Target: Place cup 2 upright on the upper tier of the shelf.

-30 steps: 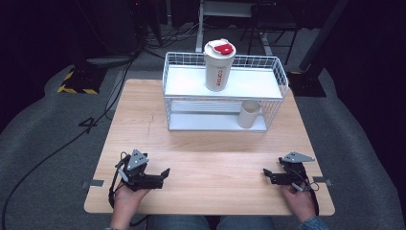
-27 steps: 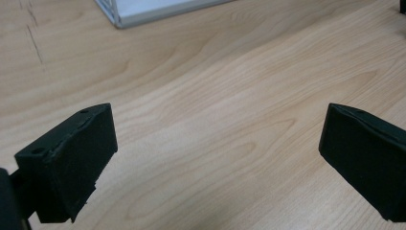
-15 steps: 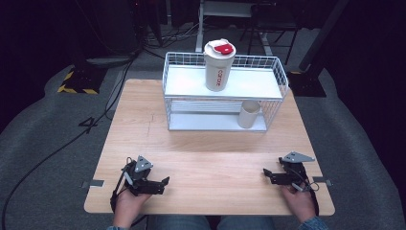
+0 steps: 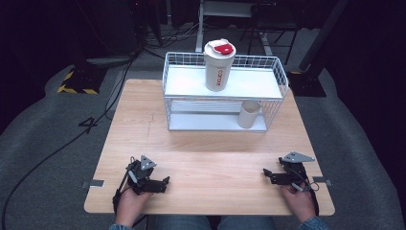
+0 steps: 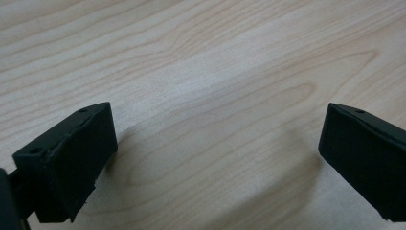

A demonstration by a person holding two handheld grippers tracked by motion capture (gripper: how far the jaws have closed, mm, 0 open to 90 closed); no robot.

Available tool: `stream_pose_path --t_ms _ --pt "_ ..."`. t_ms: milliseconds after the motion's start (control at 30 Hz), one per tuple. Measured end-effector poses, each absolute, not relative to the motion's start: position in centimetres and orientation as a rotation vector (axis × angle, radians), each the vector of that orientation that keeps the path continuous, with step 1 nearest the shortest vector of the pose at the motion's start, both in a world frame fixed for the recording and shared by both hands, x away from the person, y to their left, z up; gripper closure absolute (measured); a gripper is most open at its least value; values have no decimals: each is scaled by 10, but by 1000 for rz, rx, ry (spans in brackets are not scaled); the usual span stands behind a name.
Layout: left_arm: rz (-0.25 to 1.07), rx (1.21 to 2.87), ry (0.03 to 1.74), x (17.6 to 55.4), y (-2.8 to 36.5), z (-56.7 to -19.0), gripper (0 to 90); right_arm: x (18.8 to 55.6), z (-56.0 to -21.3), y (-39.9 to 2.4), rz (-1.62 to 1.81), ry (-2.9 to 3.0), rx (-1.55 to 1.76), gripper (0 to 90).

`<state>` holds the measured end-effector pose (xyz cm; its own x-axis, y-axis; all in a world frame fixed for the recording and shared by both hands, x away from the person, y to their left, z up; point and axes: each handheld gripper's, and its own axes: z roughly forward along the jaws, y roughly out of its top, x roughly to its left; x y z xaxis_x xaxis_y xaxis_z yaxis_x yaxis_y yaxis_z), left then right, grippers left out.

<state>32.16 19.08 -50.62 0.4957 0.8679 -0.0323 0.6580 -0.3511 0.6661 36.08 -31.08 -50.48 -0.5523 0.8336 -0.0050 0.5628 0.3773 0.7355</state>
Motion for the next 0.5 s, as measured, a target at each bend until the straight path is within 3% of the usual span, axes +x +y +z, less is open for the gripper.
stream_pose_path --t_ms 500 --pt "447 2116 1263 325 187 -506 2 361 -505 -311 990 2268 1212 151"
